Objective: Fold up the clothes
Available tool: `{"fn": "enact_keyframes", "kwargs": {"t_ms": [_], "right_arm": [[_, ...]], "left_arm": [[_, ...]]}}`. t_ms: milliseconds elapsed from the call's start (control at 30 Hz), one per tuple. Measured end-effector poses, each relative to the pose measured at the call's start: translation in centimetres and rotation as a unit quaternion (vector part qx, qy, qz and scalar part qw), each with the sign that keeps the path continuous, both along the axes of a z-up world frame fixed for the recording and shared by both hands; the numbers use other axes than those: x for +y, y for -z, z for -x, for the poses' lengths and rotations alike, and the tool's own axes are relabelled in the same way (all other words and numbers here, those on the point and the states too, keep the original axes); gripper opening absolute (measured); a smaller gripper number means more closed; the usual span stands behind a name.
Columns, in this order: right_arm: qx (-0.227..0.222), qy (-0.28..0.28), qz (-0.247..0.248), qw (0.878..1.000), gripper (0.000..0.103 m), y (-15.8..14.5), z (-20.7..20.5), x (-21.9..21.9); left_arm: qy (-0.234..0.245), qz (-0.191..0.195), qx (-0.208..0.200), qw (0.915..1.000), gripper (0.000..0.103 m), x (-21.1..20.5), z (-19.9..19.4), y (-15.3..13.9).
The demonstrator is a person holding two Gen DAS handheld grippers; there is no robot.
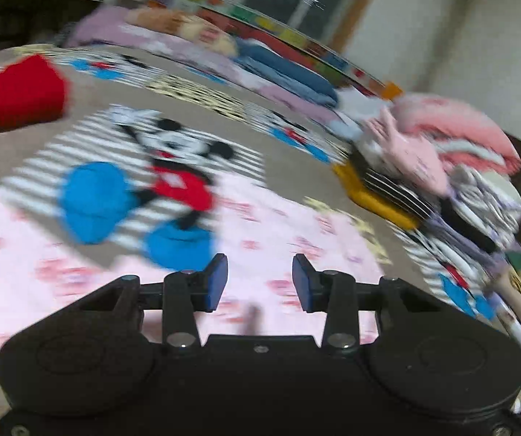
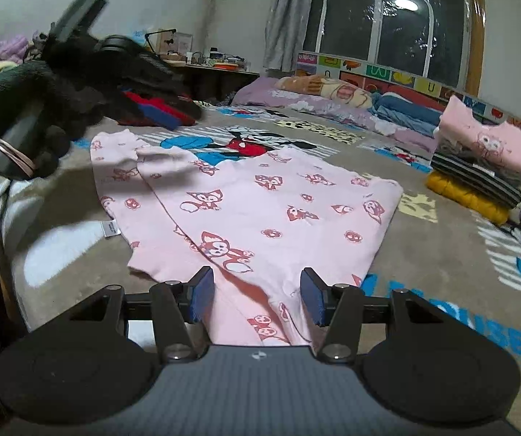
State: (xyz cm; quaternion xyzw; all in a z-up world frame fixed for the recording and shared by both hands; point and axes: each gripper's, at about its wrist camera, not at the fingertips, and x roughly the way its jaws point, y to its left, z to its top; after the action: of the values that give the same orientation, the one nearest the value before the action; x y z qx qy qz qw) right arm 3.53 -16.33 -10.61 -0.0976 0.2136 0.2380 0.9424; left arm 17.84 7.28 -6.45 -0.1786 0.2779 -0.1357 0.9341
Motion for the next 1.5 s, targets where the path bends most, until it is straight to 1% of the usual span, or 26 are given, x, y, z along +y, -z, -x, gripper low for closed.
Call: {"fn": "enact_keyframes", "kwargs": {"t_ms": [100,200,300,467,700,800,933,967,1000,1033,1067,1100,1133,1200,1233,1267,1300,1333,1400,1500], "right_arm": [[0.008,0.0,-0.015,1.0,0.054,0.1,-0.3,-0.4],[0.018,0.003,-0.03,0.999,0.055,0.4,-0.7,-1.0],[0.024,0.005,-0.043,0.999,0.058,0.6,-0.9,-1.3],[0.028,0.003,-0.061,0.998,0.058,0.6,-1.3,-1.5],[0.038,-0.007,-0.078,0.996,0.061,0.9,-1.9,-1.9],[0.041,-0.01,-0.082,0.996,0.063,1.1,-2.0,-1.8],[0.042,-0.012,-0.086,0.995,0.064,1.2,-2.1,-1.8],[0.043,-0.012,-0.088,0.995,0.064,1.2,-2.1,-1.8],[0.043,-0.012,-0.089,0.995,0.064,1.2,-2.1,-1.8],[0.044,-0.011,-0.091,0.995,0.064,1.2,-2.2,-1.8],[0.045,-0.011,-0.091,0.995,0.064,1.3,-2.2,-1.8],[0.046,-0.011,-0.092,0.995,0.064,1.3,-2.2,-1.8],[0.047,-0.012,-0.092,0.995,0.064,1.3,-2.2,-1.8],[0.05,-0.013,-0.093,0.994,0.065,1.3,-2.3,-1.8],[0.052,-0.013,-0.093,0.994,0.065,1.3,-2.3,-1.8],[0.054,-0.014,-0.093,0.994,0.065,1.3,-2.3,-1.9],[0.056,-0.015,-0.093,0.994,0.065,1.3,-2.2,-1.9],[0.058,-0.017,-0.09,0.994,0.065,1.4,-2.2,-1.8],[0.056,-0.021,-0.077,0.995,0.066,1.4,-2.0,-1.5],[0.051,-0.025,-0.06,0.997,0.067,1.4,-1.7,-1.1]], "left_arm": [[0.04,0.015,0.014,0.999,0.037,-3.3,-3.3,-0.4],[0.072,0.04,0.044,0.9956,0.037,-5.8,-7.6,-0.1],[0.09,0.047,0.077,0.9919,0.037,-8.0,-11.5,0.7],[0.097,0.054,0.118,0.9868,0.037,-10.3,-15.9,2.4],[0.094,0.093,0.136,0.9817,0.037,-11.1,-19.4,3.9],[0.099,0.103,0.142,0.9795,0.036,-11.6,-20.1,4.5],[0.097,0.135,0.147,0.9751,0.035,-11.4,-20.7,5.6],[0.095,0.138,0.146,0.9749,0.035,-11.4,-20.8,5.7],[0.094,0.141,0.146,0.9747,0.033,-11.3,-20.8,5.8],[0.093,0.143,0.145,0.9747,0.027,-11.3,-20.9,5.9],[0.094,0.139,0.145,0.9752,0.023,-11.4,-20.9,5.9],[0.096,0.135,0.145,0.9756,0.009,-11.5,-21.0,5.8],[0.102,0.127,0.141,0.9765,0.001,-11.7,-21.0,5.5],[0.111,0.099,0.113,0.9824,0.0,-12.1,-20.5,3.9],[0.116,0.089,0.091,0.985,0.0,-12.2,-20.2,2.9],[0.117,0.071,0.075,0.9877,0.0,-12.5,-20.1,1.8],[0.116,0.045,0.067,0.99,0.0,-12.9,-20.1,1.2],[0.118,0.025,0.063,0.9907,0.0,-13.2,-20.2,0.8],[0.124,-0.001,0.065,0.9901,0.0,-13.8,-20.5,0.7],[0.112,-0.034,0.074,0.9903,0.0,-14.0,-20.7,1.7]]}}
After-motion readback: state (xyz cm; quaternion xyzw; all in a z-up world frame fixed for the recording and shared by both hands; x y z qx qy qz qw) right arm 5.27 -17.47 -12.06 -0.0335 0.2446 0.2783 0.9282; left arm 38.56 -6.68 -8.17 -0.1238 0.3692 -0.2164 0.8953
